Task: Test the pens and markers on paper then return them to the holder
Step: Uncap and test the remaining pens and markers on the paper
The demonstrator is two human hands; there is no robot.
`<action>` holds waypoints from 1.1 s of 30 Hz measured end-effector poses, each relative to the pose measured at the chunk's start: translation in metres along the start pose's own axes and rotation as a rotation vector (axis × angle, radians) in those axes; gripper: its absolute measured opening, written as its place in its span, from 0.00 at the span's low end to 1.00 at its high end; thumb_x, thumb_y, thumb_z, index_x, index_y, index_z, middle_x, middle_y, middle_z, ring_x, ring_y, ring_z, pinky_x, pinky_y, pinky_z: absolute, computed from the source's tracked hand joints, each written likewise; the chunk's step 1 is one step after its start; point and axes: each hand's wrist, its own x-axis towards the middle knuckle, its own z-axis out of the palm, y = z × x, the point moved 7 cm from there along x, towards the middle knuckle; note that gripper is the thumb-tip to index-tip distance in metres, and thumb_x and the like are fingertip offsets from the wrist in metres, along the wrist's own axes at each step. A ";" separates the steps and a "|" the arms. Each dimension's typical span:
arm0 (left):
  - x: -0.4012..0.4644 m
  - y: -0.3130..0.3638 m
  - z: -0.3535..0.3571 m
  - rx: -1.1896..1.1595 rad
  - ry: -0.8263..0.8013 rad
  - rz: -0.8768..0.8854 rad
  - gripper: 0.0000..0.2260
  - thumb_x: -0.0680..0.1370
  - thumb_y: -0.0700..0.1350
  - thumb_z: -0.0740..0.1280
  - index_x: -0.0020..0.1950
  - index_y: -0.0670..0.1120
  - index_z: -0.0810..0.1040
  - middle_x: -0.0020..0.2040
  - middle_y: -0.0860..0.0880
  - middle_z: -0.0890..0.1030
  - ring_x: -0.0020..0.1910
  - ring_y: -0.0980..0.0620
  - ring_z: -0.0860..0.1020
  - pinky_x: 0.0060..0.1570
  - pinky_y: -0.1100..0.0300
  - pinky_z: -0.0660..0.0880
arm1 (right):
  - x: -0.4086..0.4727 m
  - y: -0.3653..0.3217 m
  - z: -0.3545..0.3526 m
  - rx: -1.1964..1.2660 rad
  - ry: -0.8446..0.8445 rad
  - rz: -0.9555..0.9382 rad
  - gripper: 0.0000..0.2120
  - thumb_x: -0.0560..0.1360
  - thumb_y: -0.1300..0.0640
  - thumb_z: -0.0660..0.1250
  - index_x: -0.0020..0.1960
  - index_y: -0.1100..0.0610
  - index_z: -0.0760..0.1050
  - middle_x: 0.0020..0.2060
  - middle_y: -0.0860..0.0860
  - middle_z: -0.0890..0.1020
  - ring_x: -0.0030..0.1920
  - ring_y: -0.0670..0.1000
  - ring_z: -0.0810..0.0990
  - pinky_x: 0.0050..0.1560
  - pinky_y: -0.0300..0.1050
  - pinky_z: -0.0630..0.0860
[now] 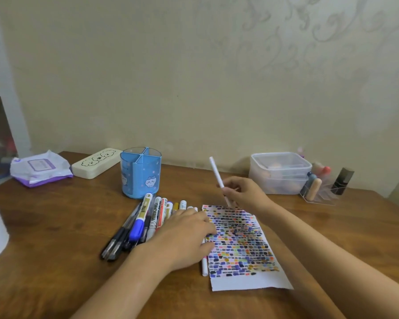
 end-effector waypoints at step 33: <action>-0.001 0.060 -0.005 -0.246 0.193 0.149 0.09 0.78 0.60 0.60 0.49 0.58 0.76 0.45 0.59 0.77 0.50 0.58 0.73 0.46 0.62 0.70 | -0.155 0.012 -0.029 0.525 -0.126 0.108 0.10 0.81 0.58 0.65 0.48 0.60 0.83 0.40 0.55 0.87 0.43 0.56 0.87 0.42 0.44 0.81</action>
